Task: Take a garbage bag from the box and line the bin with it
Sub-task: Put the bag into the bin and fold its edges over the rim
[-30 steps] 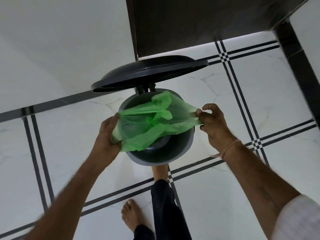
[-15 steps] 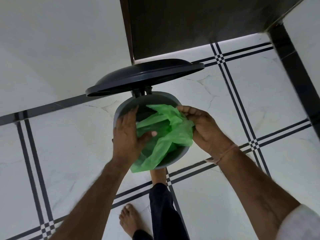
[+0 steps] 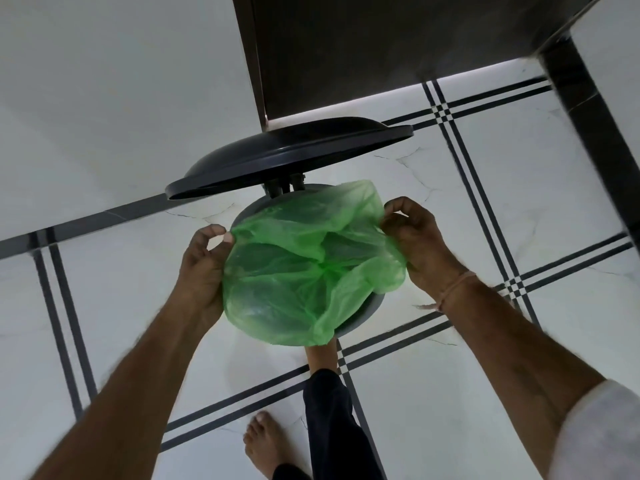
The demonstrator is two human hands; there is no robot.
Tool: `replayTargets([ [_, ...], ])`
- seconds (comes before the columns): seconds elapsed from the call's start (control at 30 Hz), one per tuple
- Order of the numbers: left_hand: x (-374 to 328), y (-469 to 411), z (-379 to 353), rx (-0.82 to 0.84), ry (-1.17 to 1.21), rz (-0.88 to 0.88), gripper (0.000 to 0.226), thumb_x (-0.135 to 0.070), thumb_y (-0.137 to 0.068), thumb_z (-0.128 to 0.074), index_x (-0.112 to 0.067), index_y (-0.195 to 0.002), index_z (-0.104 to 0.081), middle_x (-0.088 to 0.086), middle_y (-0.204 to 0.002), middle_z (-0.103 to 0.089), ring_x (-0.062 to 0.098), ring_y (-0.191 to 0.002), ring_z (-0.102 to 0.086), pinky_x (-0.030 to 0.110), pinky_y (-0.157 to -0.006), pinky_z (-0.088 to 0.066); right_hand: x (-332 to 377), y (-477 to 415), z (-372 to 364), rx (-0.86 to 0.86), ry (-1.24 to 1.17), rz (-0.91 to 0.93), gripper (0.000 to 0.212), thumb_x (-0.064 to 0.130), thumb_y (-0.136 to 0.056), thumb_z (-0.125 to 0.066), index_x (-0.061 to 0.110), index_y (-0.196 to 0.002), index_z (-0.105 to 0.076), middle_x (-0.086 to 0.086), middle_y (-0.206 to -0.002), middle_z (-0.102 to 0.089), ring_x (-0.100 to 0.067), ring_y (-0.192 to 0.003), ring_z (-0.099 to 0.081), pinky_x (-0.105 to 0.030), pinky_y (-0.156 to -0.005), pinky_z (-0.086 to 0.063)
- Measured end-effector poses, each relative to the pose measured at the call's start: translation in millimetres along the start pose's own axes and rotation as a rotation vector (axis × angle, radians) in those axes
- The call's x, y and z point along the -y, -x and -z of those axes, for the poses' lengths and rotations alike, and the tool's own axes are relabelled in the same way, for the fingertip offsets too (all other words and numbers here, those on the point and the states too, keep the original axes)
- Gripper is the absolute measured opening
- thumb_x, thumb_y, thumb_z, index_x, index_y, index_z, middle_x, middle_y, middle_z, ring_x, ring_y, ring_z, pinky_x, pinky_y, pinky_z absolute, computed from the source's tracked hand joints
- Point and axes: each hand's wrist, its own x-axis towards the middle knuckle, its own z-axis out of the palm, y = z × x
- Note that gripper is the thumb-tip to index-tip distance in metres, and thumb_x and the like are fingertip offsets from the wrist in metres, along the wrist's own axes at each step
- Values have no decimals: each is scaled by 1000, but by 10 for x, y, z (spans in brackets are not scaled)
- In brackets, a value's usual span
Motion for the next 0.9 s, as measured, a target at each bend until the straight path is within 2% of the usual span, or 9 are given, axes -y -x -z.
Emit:
replayTargets([
  [0.1,-40,-52,100,40,-2,31,29,-5,-104,-51,-25,-90,-67,1,-87,-78,20,-76,-72,33,-66,-63,26,-12,6,65,-16,-9,47,-20,-94,-43,10,-76,-74,1,-69,-74,-11,-65,-72,-24,-62,-58],
  [0.2,-53,-35,141,14,-88,13,42,10,-99,-43,-16,-103,-75,7,-104,-79,24,-94,-74,36,-80,-64,73,-5,14,16,-64,-119,34,-11,-94,-44,1,-92,-76,0,-79,-79,-13,-75,-76,-25,-65,-59],
  [0.3,-26,16,149,59,-344,-90,57,15,-95,-35,-18,-118,-75,14,-117,-76,31,-103,-70,43,-87,-56,-4,0,24,-87,233,-109,26,19,-95,-55,14,-110,-76,6,-105,-76,-17,-100,-68,-31,-83,-52],
  [0.4,-33,78,56,67,-519,-222,46,0,-106,-40,-25,-124,-73,3,-125,-74,19,-109,-66,24,-79,-52,-16,67,-83,-288,754,407,35,46,-93,-62,26,-120,-69,7,-124,-66,-20,-115,-57,-39,-95,-46],
  [0.5,-72,146,-104,161,-564,-280,43,1,-107,-41,-21,-127,-72,-1,-128,-73,16,-123,-66,36,-103,-54,79,30,-410,-60,857,797,41,38,-95,-63,13,-127,-67,-6,-122,-70,-20,-114,-56,-44,-94,-49],
  [0.67,-182,212,-259,388,-599,-254,40,1,-107,-43,-18,-130,-70,3,-123,-76,18,-120,-68,35,-106,-52,23,-192,-770,444,1042,491,55,53,-100,-45,29,-148,-54,0,-141,-66,-22,-134,-57,-48,-111,-46],
  [0.77,-205,191,-231,390,-559,-219,35,-1,-106,-48,-16,-128,-70,7,-118,-77,18,-112,-71,30,-100,-54,105,-193,-696,594,757,150,35,44,-102,-56,24,-126,-72,-6,-118,-76,-17,-112,-69,-47,-103,-54],
  [0.83,-187,163,-204,343,-527,-207,28,-2,-103,-55,-12,-124,-69,6,-107,-79,14,-98,-73,25,-90,-56,164,-177,-590,631,678,102,24,34,-101,-63,13,-104,-76,-8,-95,-76,-11,-88,-67,-40,-86,-57],
  [0.9,-155,129,-189,253,-559,-240,22,-4,-98,-63,-12,-117,-71,-8,-84,-76,2,-80,-67,16,-77,-52,207,-141,-517,593,590,111,29,29,-100,-66,2,-89,-68,-4,-76,-61,-11,-73,-55,-29,-72,-47],
])
